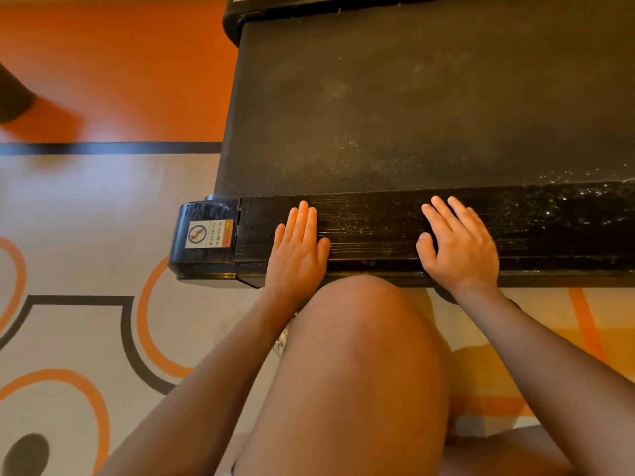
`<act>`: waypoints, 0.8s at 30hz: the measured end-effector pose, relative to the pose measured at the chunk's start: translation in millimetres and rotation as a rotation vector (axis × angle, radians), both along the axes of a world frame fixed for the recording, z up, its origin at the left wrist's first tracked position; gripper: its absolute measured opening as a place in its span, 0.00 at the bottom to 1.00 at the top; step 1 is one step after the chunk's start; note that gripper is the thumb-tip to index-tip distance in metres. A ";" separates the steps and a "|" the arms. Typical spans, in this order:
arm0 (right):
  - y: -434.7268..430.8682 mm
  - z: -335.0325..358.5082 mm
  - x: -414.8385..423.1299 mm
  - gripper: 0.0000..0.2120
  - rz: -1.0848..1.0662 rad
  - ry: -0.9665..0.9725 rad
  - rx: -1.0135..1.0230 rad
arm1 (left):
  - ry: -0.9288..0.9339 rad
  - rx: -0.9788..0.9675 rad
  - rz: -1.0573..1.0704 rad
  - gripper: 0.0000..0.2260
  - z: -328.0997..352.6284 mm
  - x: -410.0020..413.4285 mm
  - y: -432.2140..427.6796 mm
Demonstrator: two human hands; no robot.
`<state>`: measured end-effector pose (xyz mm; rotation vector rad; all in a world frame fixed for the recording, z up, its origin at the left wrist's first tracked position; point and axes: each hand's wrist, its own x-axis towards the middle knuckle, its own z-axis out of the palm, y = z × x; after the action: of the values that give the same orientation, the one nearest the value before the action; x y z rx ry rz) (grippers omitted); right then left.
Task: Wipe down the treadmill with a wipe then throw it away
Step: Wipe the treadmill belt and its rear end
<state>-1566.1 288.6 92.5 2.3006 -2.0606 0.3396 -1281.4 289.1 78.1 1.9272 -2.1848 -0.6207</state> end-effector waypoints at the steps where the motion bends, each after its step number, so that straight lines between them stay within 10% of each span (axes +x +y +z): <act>1: 0.0 -0.2 -0.3 0.27 -0.002 0.001 0.000 | -0.003 -0.001 -0.007 0.28 -0.2 -2.0 -10.0; 24: -0.6 -0.3 -1.5 0.28 0.002 -0.014 0.012 | 0.043 -0.004 -0.007 0.28 2.7 -17.0 -31.4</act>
<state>-1567.6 287.9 92.2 2.3138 -2.0727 0.3447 -1298.5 257.6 80.8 1.8868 -2.1667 -0.6527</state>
